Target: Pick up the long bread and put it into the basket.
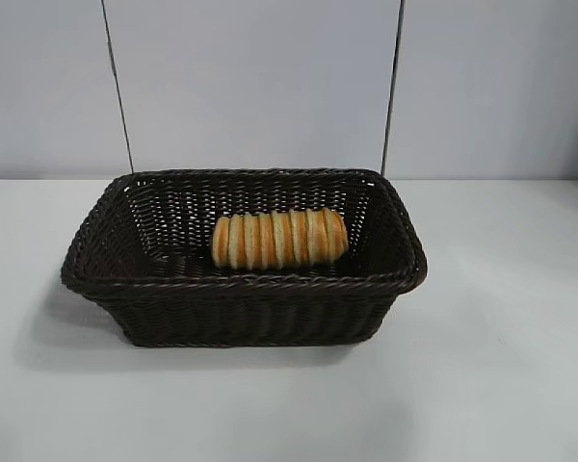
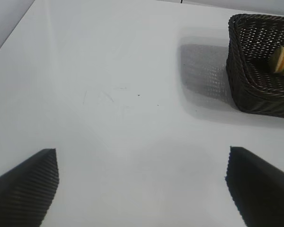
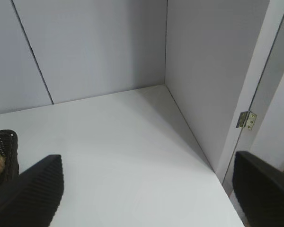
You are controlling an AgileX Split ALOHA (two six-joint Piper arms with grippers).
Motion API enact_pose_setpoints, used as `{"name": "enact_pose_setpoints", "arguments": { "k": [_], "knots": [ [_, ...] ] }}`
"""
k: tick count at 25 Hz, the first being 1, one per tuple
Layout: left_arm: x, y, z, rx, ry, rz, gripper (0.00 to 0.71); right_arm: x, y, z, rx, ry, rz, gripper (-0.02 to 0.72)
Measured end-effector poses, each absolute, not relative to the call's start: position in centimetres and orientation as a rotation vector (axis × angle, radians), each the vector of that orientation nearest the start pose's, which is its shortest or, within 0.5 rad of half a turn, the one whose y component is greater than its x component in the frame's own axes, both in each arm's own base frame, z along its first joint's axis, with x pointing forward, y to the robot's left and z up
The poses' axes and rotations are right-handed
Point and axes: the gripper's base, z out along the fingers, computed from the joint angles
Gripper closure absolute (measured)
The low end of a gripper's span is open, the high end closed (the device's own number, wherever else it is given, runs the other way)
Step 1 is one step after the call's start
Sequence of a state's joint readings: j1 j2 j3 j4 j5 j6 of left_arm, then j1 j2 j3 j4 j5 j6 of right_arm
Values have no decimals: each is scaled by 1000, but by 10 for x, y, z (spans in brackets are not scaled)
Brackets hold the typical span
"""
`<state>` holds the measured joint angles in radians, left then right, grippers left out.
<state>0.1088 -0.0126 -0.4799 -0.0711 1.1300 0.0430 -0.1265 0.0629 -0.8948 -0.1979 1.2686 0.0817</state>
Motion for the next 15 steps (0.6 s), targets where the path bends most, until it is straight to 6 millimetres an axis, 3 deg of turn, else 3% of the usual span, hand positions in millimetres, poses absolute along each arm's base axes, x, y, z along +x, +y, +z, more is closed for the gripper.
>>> {"name": "enact_pose_setpoints", "arguments": {
  "k": [5,15],
  "knots": [
    [-7,-7,266,-64,2118,4,15,-63,-8,335,263,1912,-231,8],
    [-7,-7,266,-64,2118,4,15,-30,-4,286,191,2129,-164,39]
  ]
}}
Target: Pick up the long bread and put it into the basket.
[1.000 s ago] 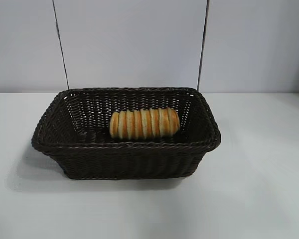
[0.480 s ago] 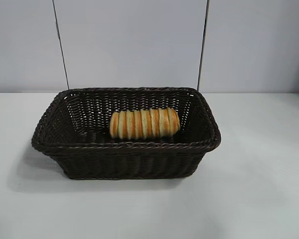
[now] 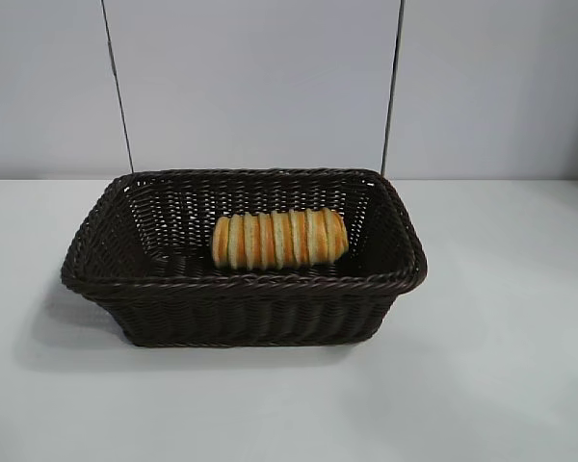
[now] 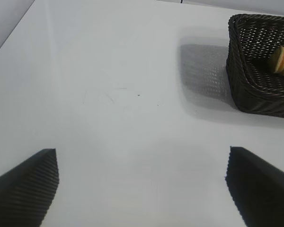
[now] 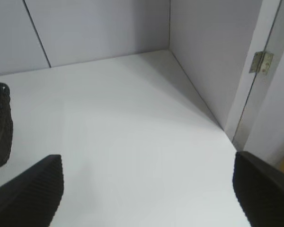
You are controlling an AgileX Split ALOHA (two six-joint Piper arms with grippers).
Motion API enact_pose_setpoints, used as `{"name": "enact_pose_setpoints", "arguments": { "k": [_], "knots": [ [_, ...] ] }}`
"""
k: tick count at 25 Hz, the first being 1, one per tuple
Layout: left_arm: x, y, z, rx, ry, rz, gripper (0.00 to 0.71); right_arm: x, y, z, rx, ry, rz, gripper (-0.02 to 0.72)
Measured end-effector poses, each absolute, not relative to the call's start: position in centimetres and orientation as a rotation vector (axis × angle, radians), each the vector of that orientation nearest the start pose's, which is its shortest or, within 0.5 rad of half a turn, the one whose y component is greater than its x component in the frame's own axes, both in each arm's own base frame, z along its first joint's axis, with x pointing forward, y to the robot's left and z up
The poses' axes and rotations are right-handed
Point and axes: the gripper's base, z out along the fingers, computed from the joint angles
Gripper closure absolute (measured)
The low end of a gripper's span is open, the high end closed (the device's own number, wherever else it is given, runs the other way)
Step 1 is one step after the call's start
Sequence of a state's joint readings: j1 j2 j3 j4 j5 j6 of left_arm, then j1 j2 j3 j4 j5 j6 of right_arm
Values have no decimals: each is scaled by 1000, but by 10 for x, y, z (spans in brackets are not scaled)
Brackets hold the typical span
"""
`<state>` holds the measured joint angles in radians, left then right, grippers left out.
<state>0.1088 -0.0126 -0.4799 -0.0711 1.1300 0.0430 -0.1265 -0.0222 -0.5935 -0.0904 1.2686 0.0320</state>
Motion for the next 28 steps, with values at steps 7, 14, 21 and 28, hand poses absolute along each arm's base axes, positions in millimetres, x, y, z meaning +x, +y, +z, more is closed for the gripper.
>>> {"name": "enact_pose_setpoints", "arguments": {
  "k": [7,14,21,28],
  "knots": [
    [-7,-7,266,-64,2118,4,15,-21,-2,267,167,2200,-119,41],
    [-7,-7,266,-64,2118,4,15,-20,-1,267,158,2196,-114,41],
    [-7,-7,266,-64,2118,4,15,-19,0,268,149,2176,-95,41],
    [-7,-7,266,-64,2118,4,15,-18,1,269,148,2163,-91,41]
  ]
}}
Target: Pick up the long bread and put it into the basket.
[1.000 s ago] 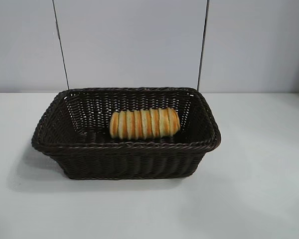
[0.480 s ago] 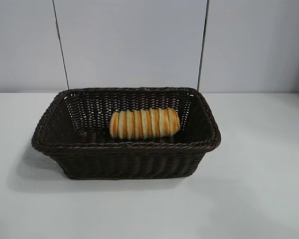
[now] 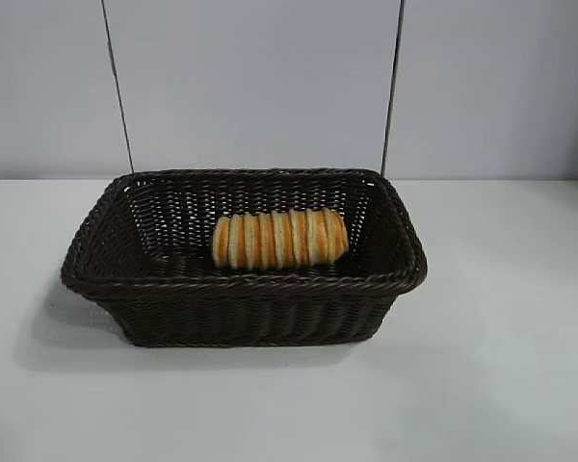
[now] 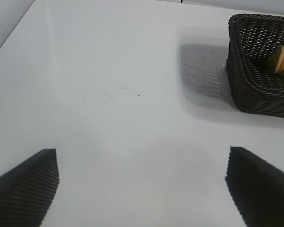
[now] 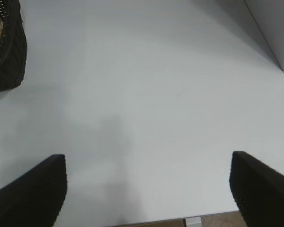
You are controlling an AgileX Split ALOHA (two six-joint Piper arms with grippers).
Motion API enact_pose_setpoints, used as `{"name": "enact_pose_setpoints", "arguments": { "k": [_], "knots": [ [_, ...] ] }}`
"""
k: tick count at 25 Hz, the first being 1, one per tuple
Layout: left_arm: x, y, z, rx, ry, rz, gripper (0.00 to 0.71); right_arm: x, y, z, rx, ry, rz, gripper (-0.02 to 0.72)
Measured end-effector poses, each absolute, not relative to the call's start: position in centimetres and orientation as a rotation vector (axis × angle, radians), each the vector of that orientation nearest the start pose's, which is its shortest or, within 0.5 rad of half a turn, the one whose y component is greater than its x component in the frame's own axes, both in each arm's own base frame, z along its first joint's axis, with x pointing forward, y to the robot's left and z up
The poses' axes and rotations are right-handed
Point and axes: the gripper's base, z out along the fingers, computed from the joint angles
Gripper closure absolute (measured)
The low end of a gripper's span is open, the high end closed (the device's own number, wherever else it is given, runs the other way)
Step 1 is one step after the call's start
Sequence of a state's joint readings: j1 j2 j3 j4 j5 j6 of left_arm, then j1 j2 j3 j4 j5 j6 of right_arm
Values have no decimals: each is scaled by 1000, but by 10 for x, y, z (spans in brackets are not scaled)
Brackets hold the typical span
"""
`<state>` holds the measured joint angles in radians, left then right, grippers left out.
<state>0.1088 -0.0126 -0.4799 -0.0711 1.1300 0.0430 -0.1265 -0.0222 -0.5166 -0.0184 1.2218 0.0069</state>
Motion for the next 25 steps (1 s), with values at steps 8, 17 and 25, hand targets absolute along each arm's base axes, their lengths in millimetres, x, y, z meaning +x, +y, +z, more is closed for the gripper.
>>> {"name": "enact_pose_setpoints", "arguments": {
  "k": [8,17,25],
  "knots": [
    [-7,-7,266,-64,2118,4,15,-14,0,270,144,2126,-92,41],
    [-7,-7,266,-64,2118,5,15,-13,0,271,143,2109,-93,41],
    [-7,-7,266,-64,2118,5,15,-13,0,271,143,2109,-93,41]
  ]
}}
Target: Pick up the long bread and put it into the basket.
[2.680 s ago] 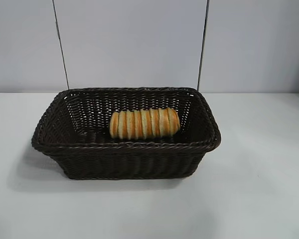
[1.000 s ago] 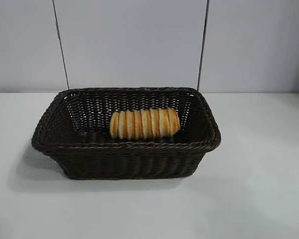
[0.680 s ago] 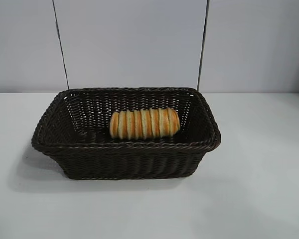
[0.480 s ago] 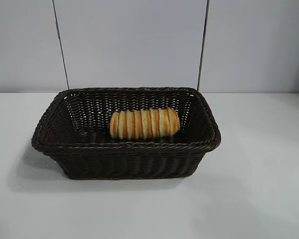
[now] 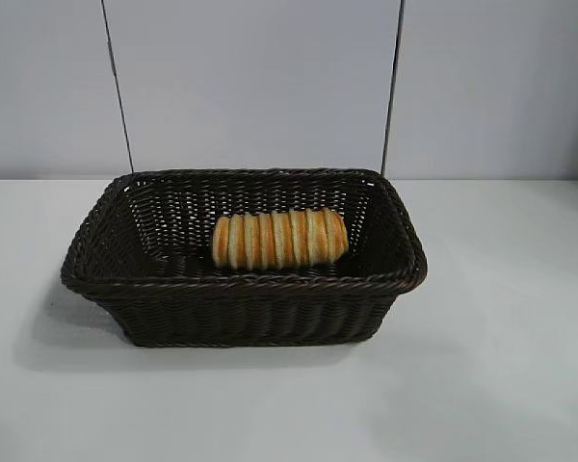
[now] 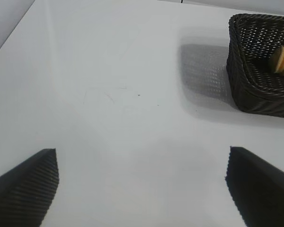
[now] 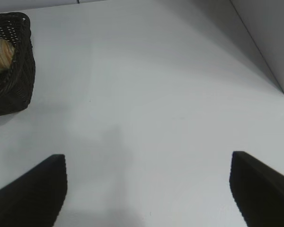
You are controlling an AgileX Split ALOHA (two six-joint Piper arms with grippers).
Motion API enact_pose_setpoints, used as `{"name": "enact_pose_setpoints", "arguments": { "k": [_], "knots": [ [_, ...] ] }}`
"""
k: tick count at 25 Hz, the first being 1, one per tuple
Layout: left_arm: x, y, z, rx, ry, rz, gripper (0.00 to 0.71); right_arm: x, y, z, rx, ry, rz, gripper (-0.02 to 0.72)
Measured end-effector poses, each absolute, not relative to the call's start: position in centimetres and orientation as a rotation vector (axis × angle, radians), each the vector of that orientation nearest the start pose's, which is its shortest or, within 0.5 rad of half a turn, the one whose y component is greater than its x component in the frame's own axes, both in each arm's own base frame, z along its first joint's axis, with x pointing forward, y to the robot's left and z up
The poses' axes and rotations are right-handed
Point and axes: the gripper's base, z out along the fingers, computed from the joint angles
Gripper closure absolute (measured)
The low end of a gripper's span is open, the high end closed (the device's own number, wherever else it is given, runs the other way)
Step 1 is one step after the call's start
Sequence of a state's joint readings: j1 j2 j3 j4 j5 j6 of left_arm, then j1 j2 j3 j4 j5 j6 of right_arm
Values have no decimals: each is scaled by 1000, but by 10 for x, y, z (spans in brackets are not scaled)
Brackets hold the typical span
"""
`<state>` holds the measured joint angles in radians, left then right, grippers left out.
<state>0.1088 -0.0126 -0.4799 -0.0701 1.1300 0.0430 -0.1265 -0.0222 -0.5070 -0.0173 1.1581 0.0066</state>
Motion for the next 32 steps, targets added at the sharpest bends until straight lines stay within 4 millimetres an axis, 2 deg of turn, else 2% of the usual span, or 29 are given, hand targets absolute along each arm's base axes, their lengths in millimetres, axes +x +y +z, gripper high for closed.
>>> {"name": "enact_pose_setpoints", "arguments": {
  "k": [20,24,32],
  "knots": [
    [-7,-7,266,-64,2118,5,15,-12,0,273,140,2080,-94,41],
    [-7,-7,266,-64,2118,5,15,-6,-1,266,140,2089,-93,41],
    [-7,-7,266,-64,2118,5,15,-6,-1,265,140,2084,-94,41]
  ]
}}
